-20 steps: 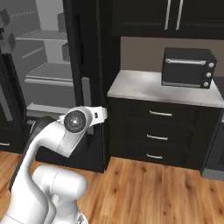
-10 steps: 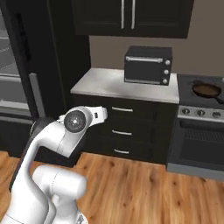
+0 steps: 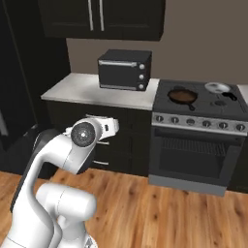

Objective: Place one of the steaks on the plate and the other in the bowl. Then place the bowl in the fridge.

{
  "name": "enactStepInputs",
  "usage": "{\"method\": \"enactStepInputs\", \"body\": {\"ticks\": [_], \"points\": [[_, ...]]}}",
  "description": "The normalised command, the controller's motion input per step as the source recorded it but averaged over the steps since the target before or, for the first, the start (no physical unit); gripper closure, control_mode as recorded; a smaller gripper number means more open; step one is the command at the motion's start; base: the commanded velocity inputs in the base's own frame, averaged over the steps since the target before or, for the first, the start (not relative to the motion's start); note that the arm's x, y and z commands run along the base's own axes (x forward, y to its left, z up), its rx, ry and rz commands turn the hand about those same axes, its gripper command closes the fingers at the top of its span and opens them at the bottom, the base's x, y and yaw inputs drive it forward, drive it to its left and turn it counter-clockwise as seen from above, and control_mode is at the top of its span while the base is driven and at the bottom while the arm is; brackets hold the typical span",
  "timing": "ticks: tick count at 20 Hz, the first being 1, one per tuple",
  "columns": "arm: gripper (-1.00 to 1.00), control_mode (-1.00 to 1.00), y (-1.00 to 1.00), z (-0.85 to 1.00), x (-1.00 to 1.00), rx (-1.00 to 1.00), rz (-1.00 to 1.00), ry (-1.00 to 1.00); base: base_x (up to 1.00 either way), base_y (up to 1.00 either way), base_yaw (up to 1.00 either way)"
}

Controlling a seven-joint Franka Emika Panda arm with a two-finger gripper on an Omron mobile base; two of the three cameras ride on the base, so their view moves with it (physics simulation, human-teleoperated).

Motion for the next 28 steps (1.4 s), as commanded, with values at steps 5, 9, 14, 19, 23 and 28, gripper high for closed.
{"method": "enactStepInputs", "body": {"ticks": [5, 9, 14, 19, 23, 28], "points": [[-1.0, 1.0, 0.0, 0.0, 0.0, 0.0, 0.0, 0.0, 0.09, -1.0, 0.0], [-1.0, 1.0, 0.0, 0.0, 0.0, 0.0, 0.0, 0.0, 0.28, -1.0, 0.0], [-1.0, 1.0, 0.0, 0.0, 0.0, 0.0, 0.0, 0.0, 0.34, -1.0, 0.0], [-1.0, 1.0, 0.0, 0.0, 0.0, 0.0, 0.0, 0.0, 0.34, -1.0, 0.0], [-1.0, 1.0, 0.0, 0.0, 0.0, 0.0, 0.0, 0.0, 0.46, -1.0, 0.0], [-1.0, 1.0, 0.0, 0.0, 0.0, 0.0, 0.0, 0.0, 0.51, -1.0, 0.0]]}}
